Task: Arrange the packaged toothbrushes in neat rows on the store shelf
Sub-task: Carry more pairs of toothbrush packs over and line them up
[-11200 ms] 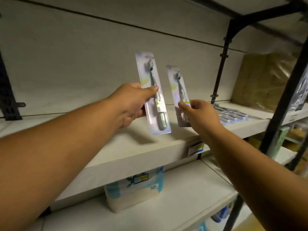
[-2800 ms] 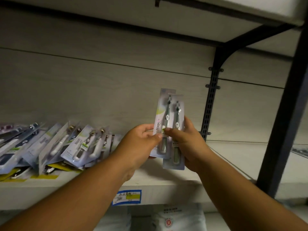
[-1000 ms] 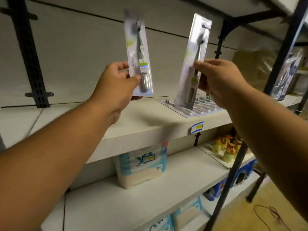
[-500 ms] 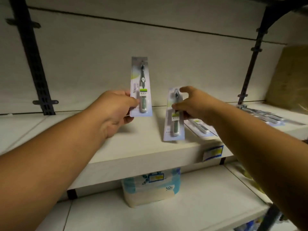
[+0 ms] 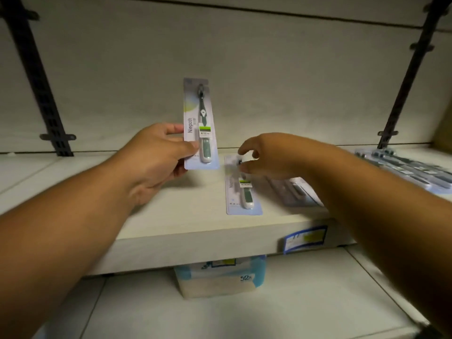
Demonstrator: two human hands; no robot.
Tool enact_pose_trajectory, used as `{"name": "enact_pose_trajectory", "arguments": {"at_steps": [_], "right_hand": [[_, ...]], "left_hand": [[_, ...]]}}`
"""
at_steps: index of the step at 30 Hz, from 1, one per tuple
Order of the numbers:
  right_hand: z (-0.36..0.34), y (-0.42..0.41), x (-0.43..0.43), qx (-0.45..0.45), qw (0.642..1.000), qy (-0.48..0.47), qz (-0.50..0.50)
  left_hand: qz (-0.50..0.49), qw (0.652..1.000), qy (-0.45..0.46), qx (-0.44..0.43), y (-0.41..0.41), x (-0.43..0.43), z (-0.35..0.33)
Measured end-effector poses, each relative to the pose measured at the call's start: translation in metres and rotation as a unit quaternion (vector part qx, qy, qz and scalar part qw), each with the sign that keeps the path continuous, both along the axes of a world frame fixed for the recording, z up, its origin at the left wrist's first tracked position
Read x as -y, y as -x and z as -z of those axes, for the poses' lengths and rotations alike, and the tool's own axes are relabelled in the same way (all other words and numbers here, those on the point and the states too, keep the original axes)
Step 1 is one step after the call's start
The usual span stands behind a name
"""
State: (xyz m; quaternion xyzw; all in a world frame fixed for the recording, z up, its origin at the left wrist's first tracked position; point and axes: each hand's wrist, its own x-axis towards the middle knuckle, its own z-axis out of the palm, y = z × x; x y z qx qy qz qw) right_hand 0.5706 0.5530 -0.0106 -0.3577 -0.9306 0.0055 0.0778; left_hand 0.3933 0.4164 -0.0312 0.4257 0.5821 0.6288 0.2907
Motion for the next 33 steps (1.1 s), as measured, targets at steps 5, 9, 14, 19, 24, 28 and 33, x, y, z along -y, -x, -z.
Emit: {"name": "enact_pose_trajectory", "arguments": {"at_steps": [5, 9, 14, 19, 24, 28, 33], "right_hand": [[0.005, -0.008, -0.006, -0.024, 0.994, 0.039, -0.097], [0.015, -0.009, -0.006, 0.007, 0.993, 0.083, -0.086], [0.015, -0.017, -0.009, -0.012, 0.992, 0.099, -0.078], [0.017, -0.025, -0.016, -0.036, 0.99, 0.123, -0.065], [0.017, -0.026, -0.017, -0.038, 0.989, 0.124, -0.065], [0.019, -0.026, -0.018, -0.045, 0.988, 0.133, -0.057], [0.021, -0.023, -0.018, -0.05, 0.987, 0.142, -0.05]], "left_hand": [[-0.007, 1.0, 0.015, 0.005, 0.0, 0.0, 0.002], [-0.02, 1.0, 0.007, 0.014, 0.002, 0.001, 0.001], [-0.028, 0.999, 0.01, 0.025, 0.001, 0.001, 0.001], [-0.021, 0.999, 0.016, 0.021, -0.003, 0.002, 0.001], [-0.004, 1.0, 0.026, 0.004, -0.005, 0.003, 0.002], [0.003, 1.0, 0.029, -0.01, -0.004, 0.004, 0.004], [0.015, 0.996, 0.053, -0.066, -0.002, 0.003, 0.008]]}}
